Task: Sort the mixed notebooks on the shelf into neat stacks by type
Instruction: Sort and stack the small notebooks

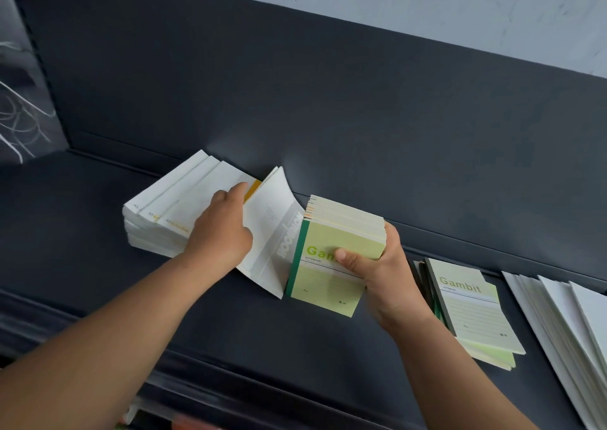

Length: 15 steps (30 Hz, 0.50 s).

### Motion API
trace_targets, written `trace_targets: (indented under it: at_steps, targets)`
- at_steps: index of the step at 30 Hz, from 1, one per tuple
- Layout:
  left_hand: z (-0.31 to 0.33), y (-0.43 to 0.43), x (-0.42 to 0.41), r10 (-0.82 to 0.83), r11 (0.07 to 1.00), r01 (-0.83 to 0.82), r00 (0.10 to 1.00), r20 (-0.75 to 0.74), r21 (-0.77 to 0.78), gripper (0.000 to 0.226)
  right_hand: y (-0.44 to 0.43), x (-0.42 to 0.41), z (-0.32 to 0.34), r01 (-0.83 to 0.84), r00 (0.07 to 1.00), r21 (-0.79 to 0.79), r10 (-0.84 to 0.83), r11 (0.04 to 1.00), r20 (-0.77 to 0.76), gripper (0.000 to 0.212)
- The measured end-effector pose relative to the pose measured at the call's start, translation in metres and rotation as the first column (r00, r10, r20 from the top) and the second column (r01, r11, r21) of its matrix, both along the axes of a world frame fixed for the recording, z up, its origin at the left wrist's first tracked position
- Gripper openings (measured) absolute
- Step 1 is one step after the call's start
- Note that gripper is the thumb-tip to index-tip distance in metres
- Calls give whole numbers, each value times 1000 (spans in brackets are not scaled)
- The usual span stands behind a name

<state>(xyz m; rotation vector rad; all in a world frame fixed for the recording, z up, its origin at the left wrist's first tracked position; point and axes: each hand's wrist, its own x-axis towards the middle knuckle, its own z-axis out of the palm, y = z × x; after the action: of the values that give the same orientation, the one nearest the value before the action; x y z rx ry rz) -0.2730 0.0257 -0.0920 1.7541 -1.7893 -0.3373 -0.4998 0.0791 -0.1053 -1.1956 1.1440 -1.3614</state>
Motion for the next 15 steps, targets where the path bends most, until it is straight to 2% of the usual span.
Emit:
trace_targets:
  at_steps: [4,8,11,15]
  targets:
    - [0,0,9,-66,997,55,981,-183,-62,64,-3,6,0,6,1000,2,-6,1000,10,66]
    - [5,-4,29,-41,992,3,952,-302,-128,56,-12,16,-1,-15,1000,1,15,1000,-7,69]
    - [16,-7,49,10,988,-58,950,-313,-144,54,-18,23,-1,-20,1000,4,20,1000,-8,69]
    - [29,-17,77,85,982,-121,970,-227,-147,51,-25,32,-2,-35,999,5,35,999,-4,72]
